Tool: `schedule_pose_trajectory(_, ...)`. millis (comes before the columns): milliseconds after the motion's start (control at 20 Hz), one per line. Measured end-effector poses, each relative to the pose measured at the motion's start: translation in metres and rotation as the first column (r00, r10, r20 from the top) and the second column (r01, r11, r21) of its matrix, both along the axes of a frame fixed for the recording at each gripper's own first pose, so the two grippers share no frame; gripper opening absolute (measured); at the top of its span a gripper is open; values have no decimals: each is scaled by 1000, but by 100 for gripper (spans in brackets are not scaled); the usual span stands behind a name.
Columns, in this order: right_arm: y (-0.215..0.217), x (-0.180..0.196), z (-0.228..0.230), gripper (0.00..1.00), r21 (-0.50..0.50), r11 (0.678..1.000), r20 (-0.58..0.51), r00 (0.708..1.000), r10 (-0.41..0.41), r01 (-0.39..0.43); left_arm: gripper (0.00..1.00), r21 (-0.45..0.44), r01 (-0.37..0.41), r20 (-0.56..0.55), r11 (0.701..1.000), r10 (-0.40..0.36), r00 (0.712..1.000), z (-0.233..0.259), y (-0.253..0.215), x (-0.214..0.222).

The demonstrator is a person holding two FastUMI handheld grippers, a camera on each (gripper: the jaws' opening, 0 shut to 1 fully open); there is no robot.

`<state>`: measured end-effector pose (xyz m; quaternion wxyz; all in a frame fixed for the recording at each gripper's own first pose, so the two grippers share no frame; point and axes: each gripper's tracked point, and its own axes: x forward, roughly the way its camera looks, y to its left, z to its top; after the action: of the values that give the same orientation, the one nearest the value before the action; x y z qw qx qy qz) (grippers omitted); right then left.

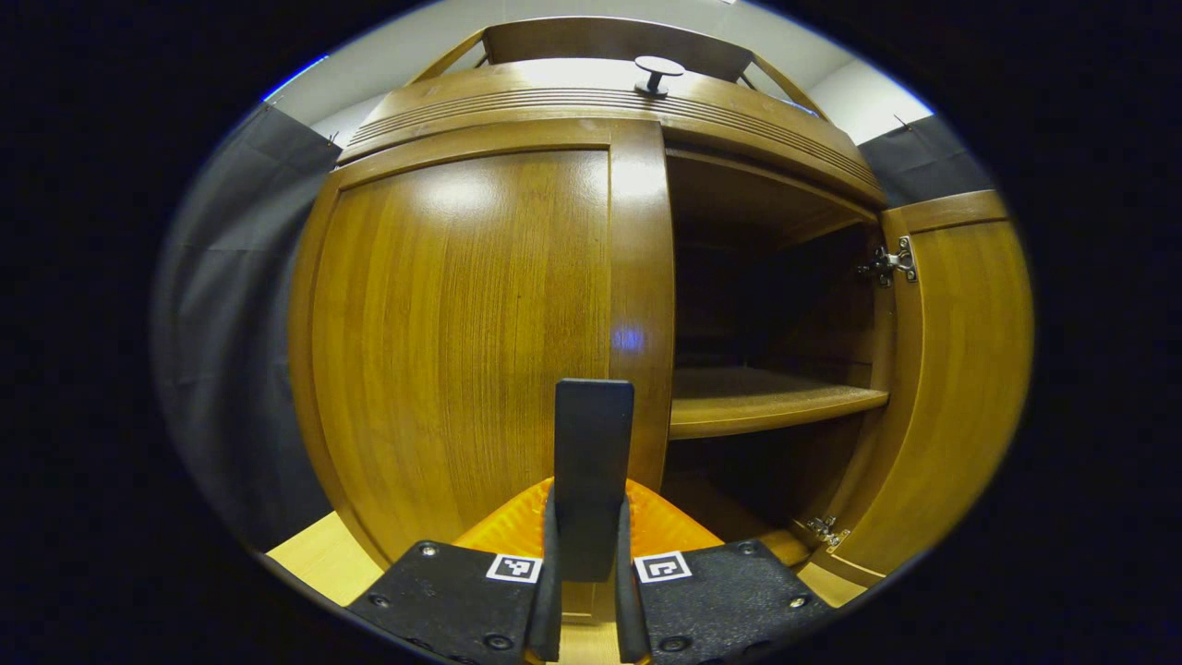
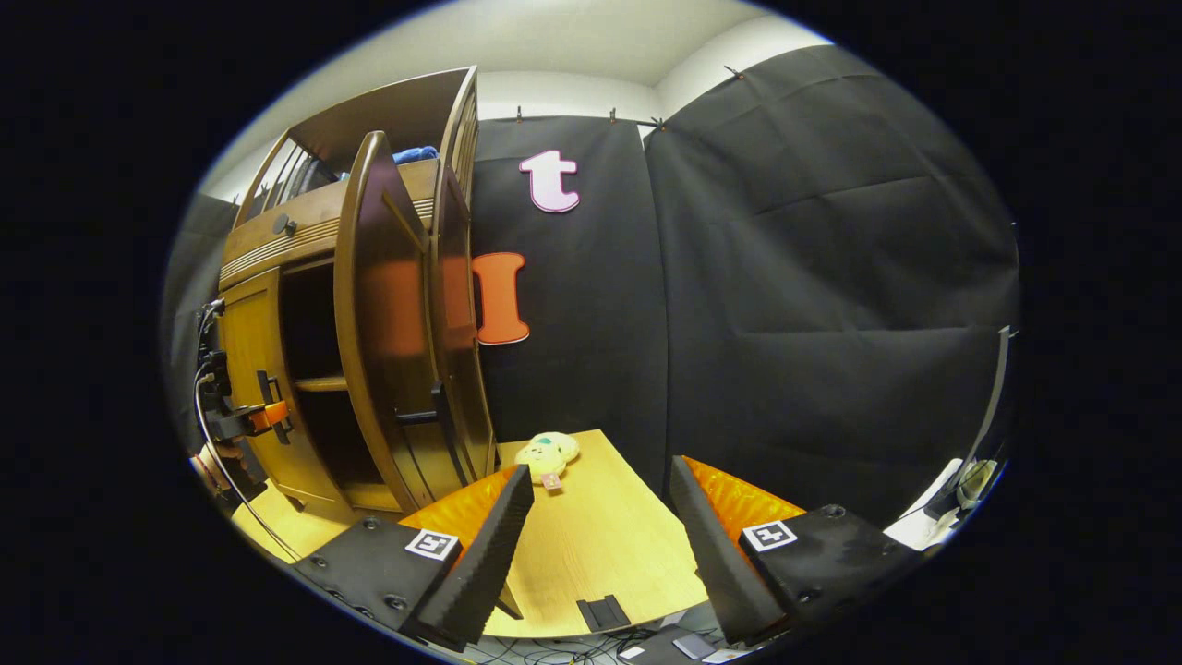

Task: Open the right door of the double-door shoe cabinet with the right hand, and open the left door with the left hand.

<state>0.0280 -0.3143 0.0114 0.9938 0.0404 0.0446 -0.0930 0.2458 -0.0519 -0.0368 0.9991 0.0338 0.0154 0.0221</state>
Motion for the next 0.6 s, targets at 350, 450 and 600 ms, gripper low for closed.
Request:
schedule_pose_trajectory(350, 16, -5, 7, 89, -15, 997, 16, 997, 74, -74, 20, -4, -33, -11, 999, 33, 999, 3, 9, -39)
schedule_pose_trajectory(450, 19, -8, 9, 89, -20, 995, 19, 995, 97, -96, 21, -3, -67, 3, 998, 67, 998, 4, 14, -54)
schedule_pose_trajectory(600, 25, -13, 11, 89, -30, 991, 23, 991, 130, -129, 17, -10, -97, 11, 995, 97, 995, 5, 22, -73)
